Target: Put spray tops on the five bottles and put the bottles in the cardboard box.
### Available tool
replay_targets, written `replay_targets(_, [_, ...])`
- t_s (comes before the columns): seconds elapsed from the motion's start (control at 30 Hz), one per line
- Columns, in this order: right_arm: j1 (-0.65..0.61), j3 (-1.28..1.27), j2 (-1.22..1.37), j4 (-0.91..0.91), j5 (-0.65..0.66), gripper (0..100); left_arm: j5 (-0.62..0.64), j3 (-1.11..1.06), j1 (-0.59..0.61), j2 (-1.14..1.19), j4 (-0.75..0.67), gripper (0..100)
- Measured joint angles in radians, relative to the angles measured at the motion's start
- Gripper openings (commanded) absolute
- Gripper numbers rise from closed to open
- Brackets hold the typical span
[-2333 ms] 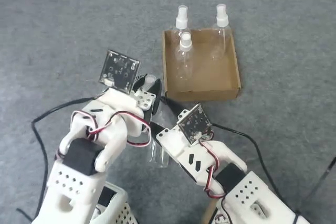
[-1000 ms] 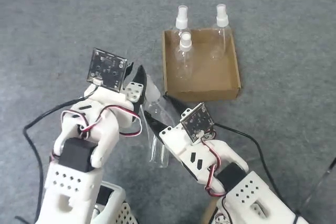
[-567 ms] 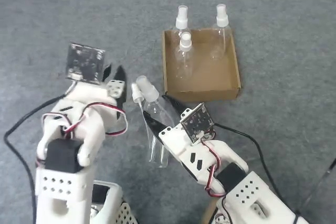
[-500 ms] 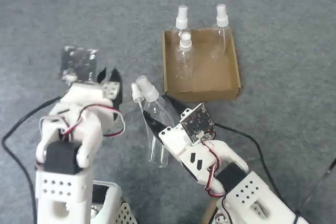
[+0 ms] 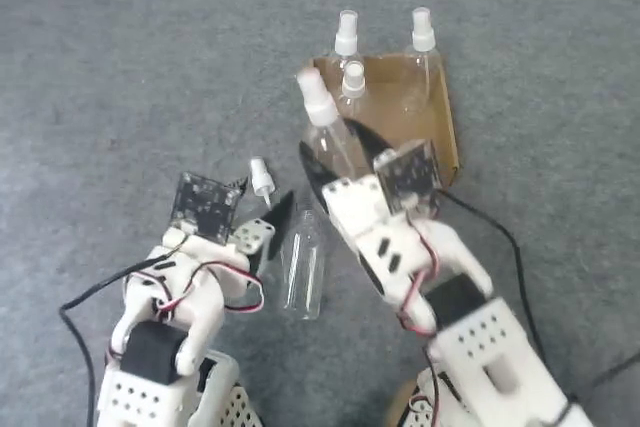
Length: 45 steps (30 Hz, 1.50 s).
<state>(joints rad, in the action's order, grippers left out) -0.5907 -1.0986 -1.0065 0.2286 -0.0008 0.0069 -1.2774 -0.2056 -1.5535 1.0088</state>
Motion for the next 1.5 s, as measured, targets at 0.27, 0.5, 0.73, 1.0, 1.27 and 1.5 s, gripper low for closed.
replay_targets(0.27, [-0.048, 0.333, 0.358, 0.163, 0.0, 0.6, -0.002, -0.06, -0.008, -0.034, -0.023, 29])
replay_targets(0.5, [-0.094, 0.43, 0.333, 0.364, 0.0, 0.6, -0.046, -0.094, -0.009, -0.038, -0.066, 29])
replay_targets(0.73, [-0.092, 0.431, 0.195, 0.506, 0.0, 0.6, -0.055, -0.094, -0.009, -0.038, -0.066, 29])
replay_targets(1.0, [-0.049, 0.431, 0.104, 0.562, 0.0, 0.6, -0.055, -0.094, -0.008, -0.035, -0.066, 28])
replay_targets(1.27, [0.308, 0.431, 0.18, 0.45, 0.0, 0.6, -0.057, -0.1, -0.008, -0.035, -0.066, 22])
replay_targets(1.5, [0.443, 0.431, 0.473, 0.193, 0.0, 0.6, -0.057, -0.1, -0.008, -0.035, -0.066, 22])
